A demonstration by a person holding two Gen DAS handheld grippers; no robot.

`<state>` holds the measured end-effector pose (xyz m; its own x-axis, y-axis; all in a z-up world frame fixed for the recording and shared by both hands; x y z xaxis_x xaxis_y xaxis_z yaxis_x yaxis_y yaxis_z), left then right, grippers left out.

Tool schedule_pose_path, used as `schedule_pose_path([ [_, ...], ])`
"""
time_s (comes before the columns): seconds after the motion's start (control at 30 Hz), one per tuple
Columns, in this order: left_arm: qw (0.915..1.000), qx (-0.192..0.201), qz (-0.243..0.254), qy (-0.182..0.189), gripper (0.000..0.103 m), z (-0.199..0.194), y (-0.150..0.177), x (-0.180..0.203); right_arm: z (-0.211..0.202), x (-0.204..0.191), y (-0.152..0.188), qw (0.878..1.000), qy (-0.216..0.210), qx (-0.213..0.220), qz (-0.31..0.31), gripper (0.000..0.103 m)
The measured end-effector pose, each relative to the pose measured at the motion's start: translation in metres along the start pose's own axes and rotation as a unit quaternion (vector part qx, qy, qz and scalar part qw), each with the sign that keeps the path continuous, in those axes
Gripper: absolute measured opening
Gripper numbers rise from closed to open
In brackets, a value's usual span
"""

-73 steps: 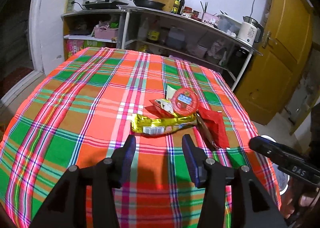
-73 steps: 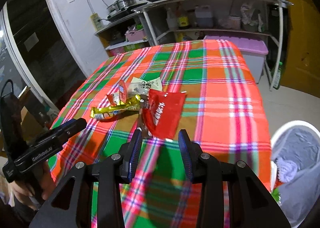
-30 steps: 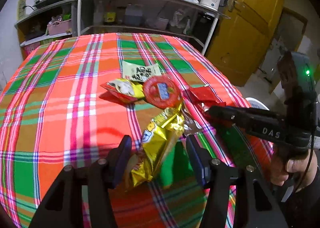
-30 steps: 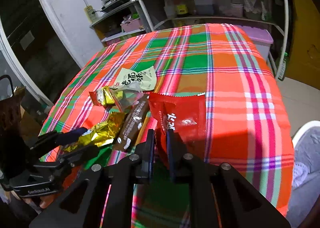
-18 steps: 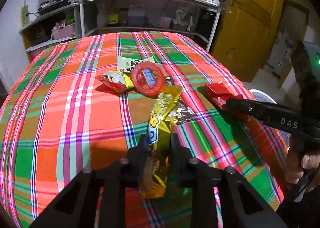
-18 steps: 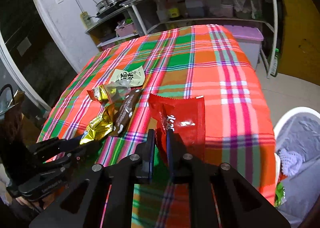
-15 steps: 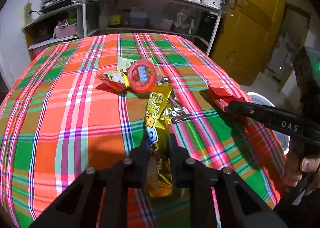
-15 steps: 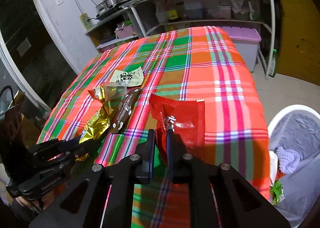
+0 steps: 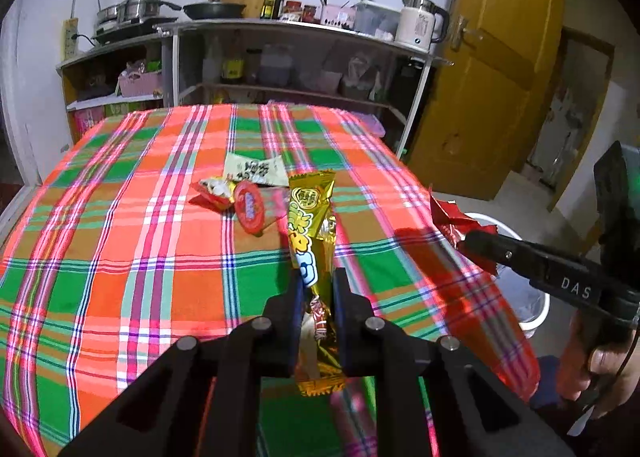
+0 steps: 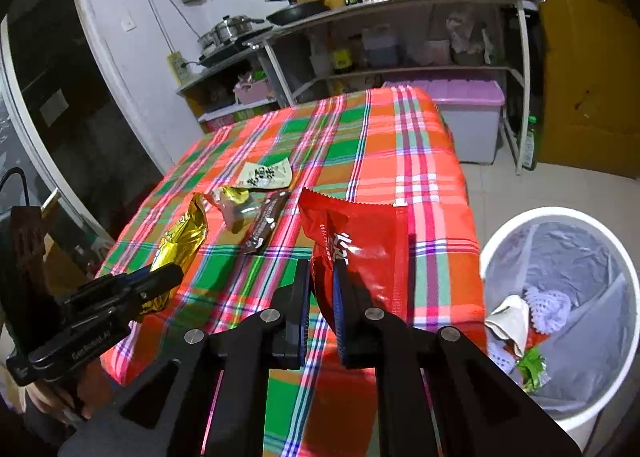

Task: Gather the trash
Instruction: 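Carry the yellow snack bag and red wrapper over the trash bin and release both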

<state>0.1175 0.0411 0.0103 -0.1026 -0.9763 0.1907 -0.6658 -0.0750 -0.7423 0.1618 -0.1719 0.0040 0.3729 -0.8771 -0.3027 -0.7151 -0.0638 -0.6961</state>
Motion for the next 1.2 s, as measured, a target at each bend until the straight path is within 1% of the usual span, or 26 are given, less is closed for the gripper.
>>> schedule_pose_path([
  [0.3,0.9996,0.016,0.011,0.019,0.015,-0.013,-0.005,0.03,-0.047,0.005,0.006,0.999,0.007,0.037,0.002,0.011],
  [0.6,0.9987,0.017,0.027,0.04,0.015,-0.01,-0.008,0.062,-0.078,0.022,0.013,0.998,0.025,0.057,0.017,0.011],
  [0.97,0.9969,0.013,0.045,0.063,0.015,-0.004,-0.011,0.095,-0.092,0.048,0.016,0.996,0.045,0.065,0.039,0.011],
  [1.2,0.9957,0.009,0.054,0.075,0.015,0.002,-0.014,0.109,-0.098,0.065,0.02,0.995,0.056,0.066,0.052,0.011],
])
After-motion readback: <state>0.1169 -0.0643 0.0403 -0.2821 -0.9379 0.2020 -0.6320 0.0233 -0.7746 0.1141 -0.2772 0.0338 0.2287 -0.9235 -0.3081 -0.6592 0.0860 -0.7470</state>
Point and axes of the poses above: each gripper's, at about its wrist camera, not at the fingertips, and z roughly the way its jaws point, x to its right, y to its underside, the point moved 1 cm from there along z, roughly the way its jaws point, and after that the axes turned 1 degree about y, right-handed, at the moved point
